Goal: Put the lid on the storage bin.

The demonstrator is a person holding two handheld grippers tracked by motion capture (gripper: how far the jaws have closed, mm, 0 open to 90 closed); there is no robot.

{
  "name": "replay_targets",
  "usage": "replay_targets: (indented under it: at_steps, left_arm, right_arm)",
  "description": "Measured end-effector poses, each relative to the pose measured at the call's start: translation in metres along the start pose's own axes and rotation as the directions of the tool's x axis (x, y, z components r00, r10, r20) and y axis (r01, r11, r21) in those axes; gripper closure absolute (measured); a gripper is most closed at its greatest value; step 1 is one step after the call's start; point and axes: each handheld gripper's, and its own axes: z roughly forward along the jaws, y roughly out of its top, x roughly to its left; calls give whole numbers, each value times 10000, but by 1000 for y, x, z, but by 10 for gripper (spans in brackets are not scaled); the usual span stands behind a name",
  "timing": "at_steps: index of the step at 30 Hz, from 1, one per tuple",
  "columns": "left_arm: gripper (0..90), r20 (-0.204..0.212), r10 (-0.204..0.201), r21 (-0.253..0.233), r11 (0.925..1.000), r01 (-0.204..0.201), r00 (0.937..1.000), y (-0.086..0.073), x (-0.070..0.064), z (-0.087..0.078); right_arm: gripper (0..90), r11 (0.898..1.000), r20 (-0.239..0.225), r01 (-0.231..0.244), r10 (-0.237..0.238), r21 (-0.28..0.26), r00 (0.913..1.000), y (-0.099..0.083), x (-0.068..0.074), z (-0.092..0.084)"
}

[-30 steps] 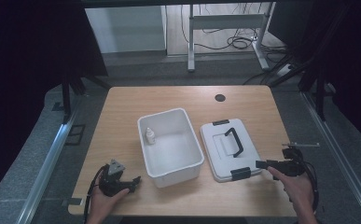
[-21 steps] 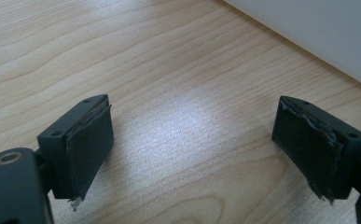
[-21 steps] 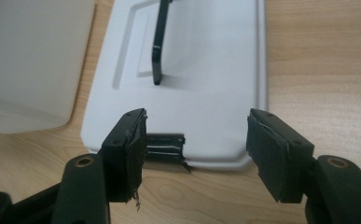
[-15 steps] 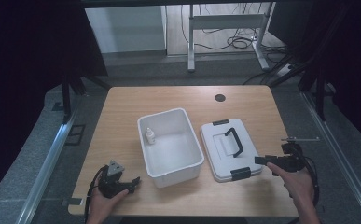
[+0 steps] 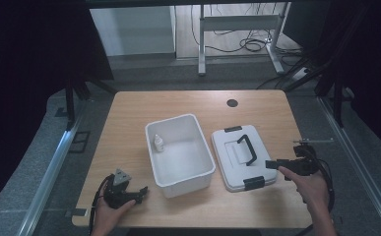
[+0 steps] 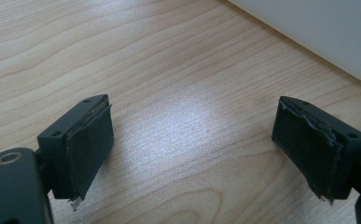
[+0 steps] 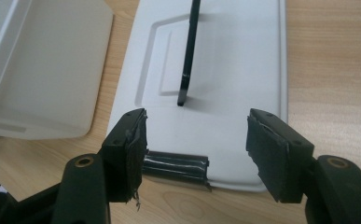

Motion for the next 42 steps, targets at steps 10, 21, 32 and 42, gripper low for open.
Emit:
replay_targets:
  at_steps: [10, 21, 32, 42]
  left_arm:
    - [125, -10, -4, 1, 10000, 4, 10000, 0, 0, 0]
    - [126, -8, -7, -2, 10000, 7, 10000, 0, 0, 0]
    - [125, -8, -19, -13, 10000, 19, 10000, 0, 0, 0]
    - [125, -10, -16, -10, 10000, 16, 10000, 0, 0, 0]
  right_arm:
    - [385, 9997, -130, 185, -183, 137, 9997, 13, 9, 0]
    - [390, 9982, -165, 318, -310, 499, 9994, 31, 23, 2]
    - [393, 9930, -320, 328, -294, 1131, 9991, 57, 34, 14]
    - [393, 9868, -156, 183, -160, 1608, 9997, 75, 39, 25]
